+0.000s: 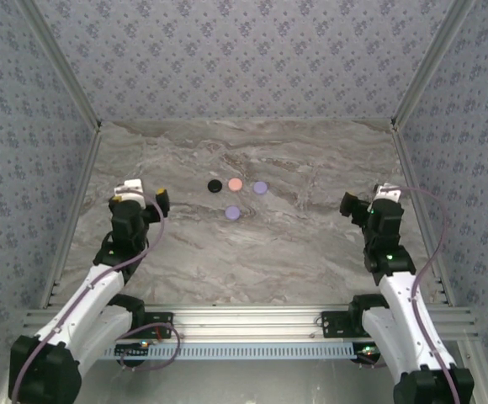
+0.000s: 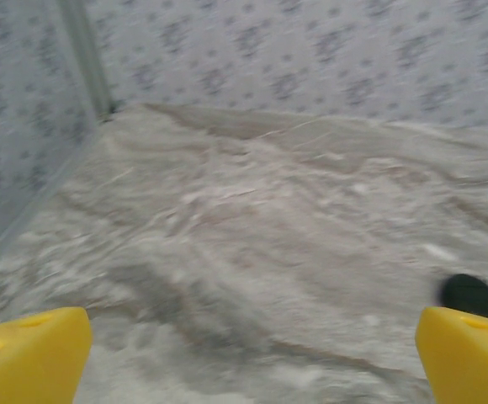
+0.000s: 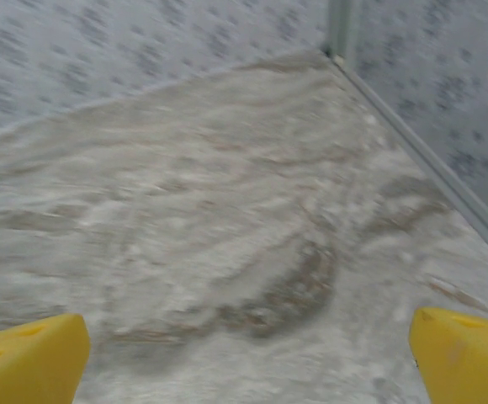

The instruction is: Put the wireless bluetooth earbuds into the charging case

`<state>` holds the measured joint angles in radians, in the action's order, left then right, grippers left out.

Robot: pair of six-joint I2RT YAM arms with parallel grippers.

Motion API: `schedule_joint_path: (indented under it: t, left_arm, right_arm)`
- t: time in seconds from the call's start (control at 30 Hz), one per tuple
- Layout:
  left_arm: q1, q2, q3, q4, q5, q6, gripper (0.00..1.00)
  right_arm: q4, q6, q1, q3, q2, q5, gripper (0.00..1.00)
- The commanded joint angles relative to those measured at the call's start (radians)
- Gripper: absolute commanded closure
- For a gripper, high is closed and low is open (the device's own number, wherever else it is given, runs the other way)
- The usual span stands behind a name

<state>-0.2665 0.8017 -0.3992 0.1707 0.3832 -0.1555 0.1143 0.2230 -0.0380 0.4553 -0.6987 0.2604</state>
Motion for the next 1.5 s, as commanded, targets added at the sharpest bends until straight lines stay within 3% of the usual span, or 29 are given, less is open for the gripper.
schedule_joint_path:
  t: [0.0,0.27,0.6,0.73,0.87,1.13,1.3,1.47]
  left_arm:
    - [0.058,0.016,0.043,0.08,0.022,0.046,0.02]
    - [0.119,0.149,0.08,0.172,-0.047,0.166,0.02]
    - [0.186,0.327,0.151,0.467,-0.243,0.217,0.01]
    - [0.228,0.371,0.166,0.564,-0.33,0.241,0.01]
    - [0.28,0.404,0.164,0.609,-0.413,0.246,0.01]
    - [0.324,0.459,0.098,0.548,-0.554,0.24,0.01]
    - [0.318,0.539,0.108,0.683,-0.614,0.185,0.01]
    - [0.314,0.721,0.115,0.88,-0.57,0.176,0.01]
  right_arm:
    - [-0.202,-0.013,0.038,-0.115,-0.065,0.126,0.0]
    - [-0.578,-0.091,0.091,-0.212,-0.334,0.019,0.0]
    - [-0.91,-0.196,0.101,-0.155,-0.631,-0.178,0.0]
    - [-1.104,-0.214,0.089,-0.156,-0.829,-0.207,0.0]
    - [-0.919,-0.237,0.083,-0.068,-0.823,-0.253,0.0]
    - [-0.914,-0.238,0.083,-0.067,-0.824,-0.253,0.0]
    - [-0.912,-0.24,0.08,-0.064,-0.823,-0.251,0.0]
    - [-0.912,-0.241,0.079,-0.066,-0.825,-0.247,0.0]
